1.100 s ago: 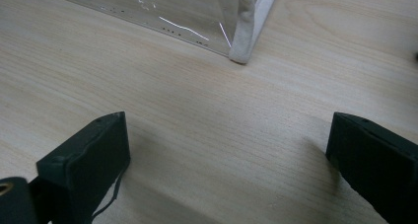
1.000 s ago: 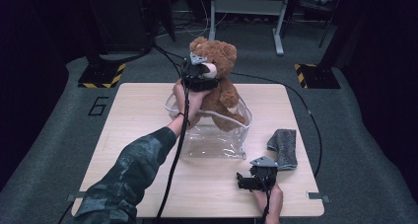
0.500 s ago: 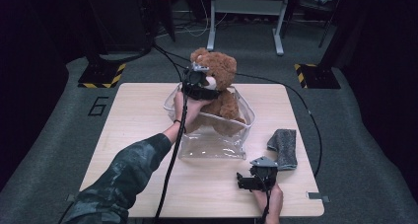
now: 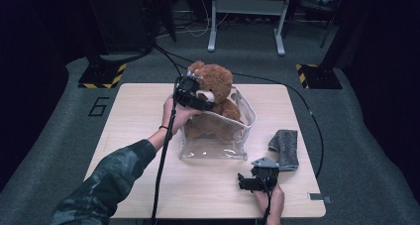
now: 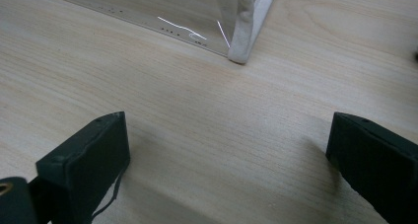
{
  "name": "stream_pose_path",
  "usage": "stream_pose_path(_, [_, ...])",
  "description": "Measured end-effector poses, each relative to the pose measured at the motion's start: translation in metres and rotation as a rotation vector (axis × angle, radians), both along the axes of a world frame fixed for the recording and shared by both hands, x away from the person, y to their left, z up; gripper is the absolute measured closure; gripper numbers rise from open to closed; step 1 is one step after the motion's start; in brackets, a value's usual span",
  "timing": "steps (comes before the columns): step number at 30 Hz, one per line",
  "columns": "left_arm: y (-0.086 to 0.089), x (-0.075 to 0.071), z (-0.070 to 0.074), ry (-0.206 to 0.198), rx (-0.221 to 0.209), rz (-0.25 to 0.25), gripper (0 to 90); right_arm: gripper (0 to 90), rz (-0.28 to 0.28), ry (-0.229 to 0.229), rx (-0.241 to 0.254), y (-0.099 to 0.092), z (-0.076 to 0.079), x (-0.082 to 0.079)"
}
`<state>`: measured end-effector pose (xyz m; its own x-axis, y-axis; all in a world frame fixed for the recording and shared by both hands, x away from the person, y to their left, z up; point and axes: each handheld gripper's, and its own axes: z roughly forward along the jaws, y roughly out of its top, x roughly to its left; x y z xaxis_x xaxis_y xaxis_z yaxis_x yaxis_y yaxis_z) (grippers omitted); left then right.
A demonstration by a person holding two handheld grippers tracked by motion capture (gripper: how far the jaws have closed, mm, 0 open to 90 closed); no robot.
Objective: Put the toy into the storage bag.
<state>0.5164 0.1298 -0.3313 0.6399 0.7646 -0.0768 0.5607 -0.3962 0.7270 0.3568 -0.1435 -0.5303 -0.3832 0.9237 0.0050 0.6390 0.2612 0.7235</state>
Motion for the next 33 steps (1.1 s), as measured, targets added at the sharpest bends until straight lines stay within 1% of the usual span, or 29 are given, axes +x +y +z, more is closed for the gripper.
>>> stream_pose_path(5, [0.011,-0.011,0.006,-0.009,0.002,-0.024,13.5,1.9,-0.001,-0.002,-0.001,0.000,0.000,0.000])
stream_pose_path(6, [0.014,-0.012,0.006,-0.009,-0.005,-0.022,12.9,1.9,0.000,-0.003,-0.003,0.000,0.000,0.000])
stream_pose_path(10, [0.029,-0.020,0.008,-0.018,-0.007,-0.012,11.2,1.9,-0.001,-0.003,-0.001,0.000,0.000,0.000])
stream_pose_path(12, [0.036,-0.024,0.007,-0.021,-0.015,-0.003,9.9,1.9,0.000,-0.003,-0.001,0.000,0.000,0.000])
stream_pose_path(13, [0.040,-0.027,0.007,-0.020,-0.007,-0.010,9.7,1.9,0.000,-0.003,-0.002,0.000,0.000,0.000])
stream_pose_path(14, [0.044,-0.030,0.007,-0.025,-0.003,-0.004,9.1,1.9,0.000,-0.002,-0.002,0.000,0.000,0.000])
stream_pose_path(16, [0.053,-0.036,0.007,-0.023,-0.005,-0.003,7.7,1.9,0.000,-0.002,-0.002,0.000,0.000,0.000])
stream_pose_path(17, [0.059,-0.040,0.007,-0.026,-0.018,0.005,6.7,1.8,0.000,-0.002,-0.002,0.000,0.000,0.000])
stream_pose_path(19, [0.066,-0.046,0.006,-0.036,0.000,0.004,6.1,1.8,0.000,-0.002,-0.002,0.000,0.000,0.000])
stream_pose_path(21, [0.076,-0.052,0.003,-0.043,-0.008,0.015,5.4,1.8,-0.001,-0.002,-0.002,0.000,0.000,0.000])
stream_pose_path(23, [0.087,-0.057,0.000,-0.043,-0.001,0.022,5.2,1.8,0.000,-0.002,-0.002,0.000,0.000,0.000])
stream_pose_path(24, [0.094,-0.059,-0.002,-0.033,0.004,0.019,5.0,1.8,-0.001,-0.002,-0.002,0.000,0.000,0.000])
stream_pose_path(25, [0.098,-0.061,-0.006,-0.031,-0.005,0.029,4.9,1.8,-0.001,-0.002,-0.002,0.000,0.000,0.000])
stream_pose_path(26, [0.104,-0.064,-0.008,-0.029,-0.003,0.034,4.8,1.8,-0.001,-0.002,-0.002,0.000,0.000,0.000])
stream_pose_path(28, [0.116,-0.069,-0.016,-0.022,-0.007,0.050,4.7,1.8,-0.001,-0.002,-0.002,0.000,0.000,0.000])
stream_pose_path(30, [0.125,-0.073,-0.024,-0.015,-0.001,0.055,4.6,1.8,-0.001,-0.002,-0.003,0.000,0.000,0.000])
stream_pose_path(33, [0.135,-0.081,-0.041,-0.003,-0.010,0.081,4.4,1.8,-0.001,-0.002,-0.003,0.000,0.000,0.000])
